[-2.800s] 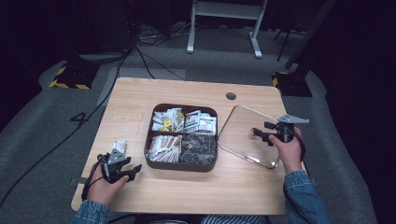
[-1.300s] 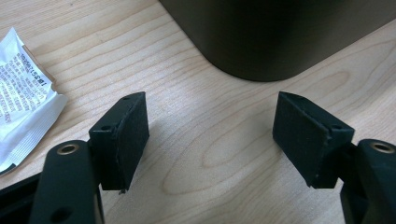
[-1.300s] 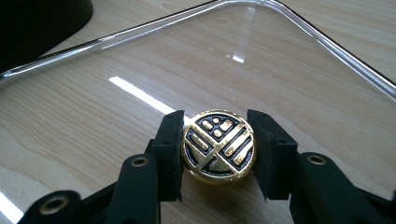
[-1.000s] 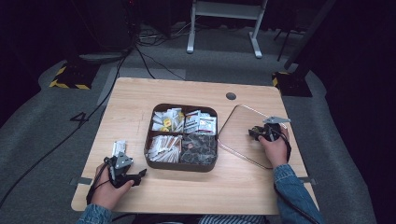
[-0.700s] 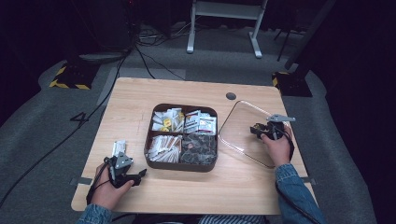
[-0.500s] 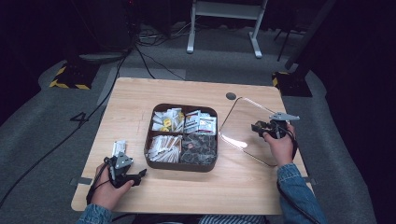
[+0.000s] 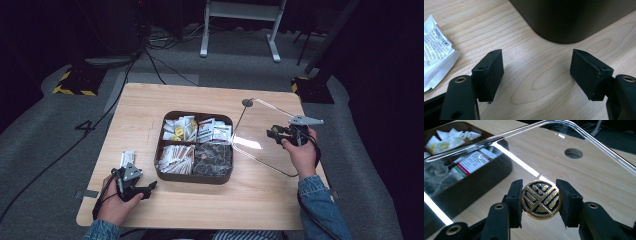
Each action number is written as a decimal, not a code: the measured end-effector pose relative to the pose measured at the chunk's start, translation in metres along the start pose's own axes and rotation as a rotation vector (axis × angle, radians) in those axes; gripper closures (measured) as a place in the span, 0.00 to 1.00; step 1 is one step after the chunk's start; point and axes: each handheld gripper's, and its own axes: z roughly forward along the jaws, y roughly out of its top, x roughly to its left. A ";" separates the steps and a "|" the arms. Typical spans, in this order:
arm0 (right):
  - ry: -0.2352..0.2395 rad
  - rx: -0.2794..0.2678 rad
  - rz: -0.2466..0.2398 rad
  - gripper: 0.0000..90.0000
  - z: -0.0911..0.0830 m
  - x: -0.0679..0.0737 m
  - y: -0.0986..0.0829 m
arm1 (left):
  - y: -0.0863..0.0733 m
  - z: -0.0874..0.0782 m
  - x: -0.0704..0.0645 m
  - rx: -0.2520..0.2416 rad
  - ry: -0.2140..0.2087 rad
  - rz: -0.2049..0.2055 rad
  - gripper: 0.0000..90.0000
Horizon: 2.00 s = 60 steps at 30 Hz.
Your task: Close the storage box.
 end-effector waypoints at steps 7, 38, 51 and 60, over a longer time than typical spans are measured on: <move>0.056 -0.002 -0.040 0.66 0.006 0.021 0.015 | 0.000 0.000 0.000 -0.003 0.002 0.000 0.31; 0.275 0.050 -0.182 0.66 0.063 0.135 0.085 | 0.000 0.000 0.000 -0.003 0.002 -0.001 0.30; 0.311 0.094 -0.214 0.66 0.101 0.165 0.089 | 0.000 0.000 0.000 0.000 0.000 0.000 0.30; 0.311 0.115 -0.223 0.66 0.122 0.173 0.083 | 0.000 0.000 0.000 0.000 0.000 0.000 0.30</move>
